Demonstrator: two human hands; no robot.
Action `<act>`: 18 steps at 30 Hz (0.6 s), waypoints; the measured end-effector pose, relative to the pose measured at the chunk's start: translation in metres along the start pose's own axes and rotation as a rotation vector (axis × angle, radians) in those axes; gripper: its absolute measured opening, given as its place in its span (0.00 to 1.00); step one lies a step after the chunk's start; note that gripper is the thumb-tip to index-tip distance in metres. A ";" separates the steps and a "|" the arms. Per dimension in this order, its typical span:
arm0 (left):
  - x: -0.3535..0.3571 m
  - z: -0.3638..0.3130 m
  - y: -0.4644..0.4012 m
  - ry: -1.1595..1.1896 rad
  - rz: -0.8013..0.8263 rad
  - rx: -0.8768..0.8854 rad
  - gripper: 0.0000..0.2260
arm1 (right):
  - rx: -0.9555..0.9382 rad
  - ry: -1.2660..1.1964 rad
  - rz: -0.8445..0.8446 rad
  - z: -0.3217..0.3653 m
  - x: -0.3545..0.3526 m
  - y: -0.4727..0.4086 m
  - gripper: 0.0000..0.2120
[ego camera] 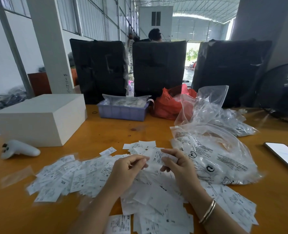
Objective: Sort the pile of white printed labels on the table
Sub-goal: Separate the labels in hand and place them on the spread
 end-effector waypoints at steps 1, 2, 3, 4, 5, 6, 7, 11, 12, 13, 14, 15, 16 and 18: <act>0.001 0.002 0.000 0.006 0.005 -0.009 0.08 | -0.005 0.006 0.006 0.001 0.001 0.000 0.11; 0.002 0.003 0.000 0.013 0.008 -0.019 0.09 | -0.011 0.015 0.013 0.002 0.002 0.001 0.11; 0.003 0.004 -0.001 0.025 0.009 -0.029 0.10 | -0.019 0.026 0.021 0.003 0.003 0.001 0.11; 0.003 0.005 -0.001 0.043 0.006 -0.040 0.10 | -0.025 0.036 0.031 0.004 0.004 0.001 0.11; 0.004 0.006 -0.001 0.065 0.000 -0.051 0.10 | -0.032 0.045 0.042 0.005 0.006 0.002 0.11; 0.004 0.006 -0.001 0.092 -0.006 -0.062 0.09 | -0.036 0.052 0.050 0.006 0.007 0.003 0.11; 0.004 0.007 -0.001 0.118 -0.014 -0.072 0.09 | -0.036 0.057 0.057 0.007 0.008 0.003 0.11; -0.003 0.013 -0.001 0.188 -0.095 -0.123 0.04 | -0.048 0.107 0.087 0.008 0.011 0.004 0.11; -0.004 0.014 -0.002 0.204 -0.112 -0.137 0.04 | -0.062 0.152 0.092 0.008 0.012 0.004 0.11; -0.005 0.014 -0.002 0.215 -0.118 -0.147 0.04 | -0.082 0.206 0.094 0.009 0.013 0.005 0.12; -0.005 0.013 -0.002 0.221 -0.111 -0.152 0.04 | -0.103 0.254 0.097 0.010 0.014 0.005 0.13; -0.003 0.013 -0.002 0.216 -0.091 -0.152 0.05 | -0.121 0.288 0.102 0.010 0.016 0.006 0.14; 0.000 0.012 -0.001 0.195 -0.062 -0.155 0.06 | -0.135 0.310 0.112 0.012 0.018 0.007 0.15; 0.008 0.013 0.000 0.121 0.007 -0.169 0.07 | -0.164 0.325 0.143 0.014 0.024 0.009 0.21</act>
Point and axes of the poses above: each hand's wrist, its own y-axis away from the middle knuckle, its own x-axis out of the palm, z = x × y, the point moved 10 cm from there along -y, towards the middle knuckle, and after that the axes turned 15 degrees about y, right-handed, at the moved point
